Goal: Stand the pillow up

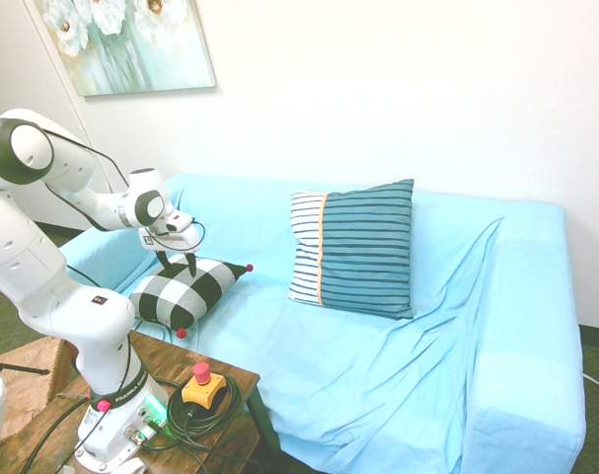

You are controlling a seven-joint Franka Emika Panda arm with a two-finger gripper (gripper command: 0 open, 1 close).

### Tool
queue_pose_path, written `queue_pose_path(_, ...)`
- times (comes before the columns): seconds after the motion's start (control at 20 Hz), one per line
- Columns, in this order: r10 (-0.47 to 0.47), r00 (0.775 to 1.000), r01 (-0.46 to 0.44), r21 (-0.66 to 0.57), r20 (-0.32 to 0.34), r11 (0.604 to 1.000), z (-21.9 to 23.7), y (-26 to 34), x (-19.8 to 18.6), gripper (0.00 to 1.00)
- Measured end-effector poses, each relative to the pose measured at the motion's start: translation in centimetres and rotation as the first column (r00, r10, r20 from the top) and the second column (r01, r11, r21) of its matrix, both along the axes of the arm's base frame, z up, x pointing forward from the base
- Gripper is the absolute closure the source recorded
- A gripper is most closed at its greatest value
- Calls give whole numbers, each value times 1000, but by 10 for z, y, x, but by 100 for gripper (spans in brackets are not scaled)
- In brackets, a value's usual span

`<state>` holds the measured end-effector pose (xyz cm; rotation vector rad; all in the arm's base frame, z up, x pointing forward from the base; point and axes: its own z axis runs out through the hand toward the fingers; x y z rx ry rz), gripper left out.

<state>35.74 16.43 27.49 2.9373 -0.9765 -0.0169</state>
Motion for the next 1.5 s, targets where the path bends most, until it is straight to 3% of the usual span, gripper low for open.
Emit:
queue_pose_path(0.55,125,988,-130,-50,-92,990,-113,119,-96,0)
queue_pose_path(1.1,75,997,-75,-33,-14,997,-201,154,-60,0)
queue_pose_path(1.35,55,995,-51,-53,78,997,-189,163,-46,0)
queue_pose_path(1.5,39,989,-33,-40,146,999,-153,172,-25,0)
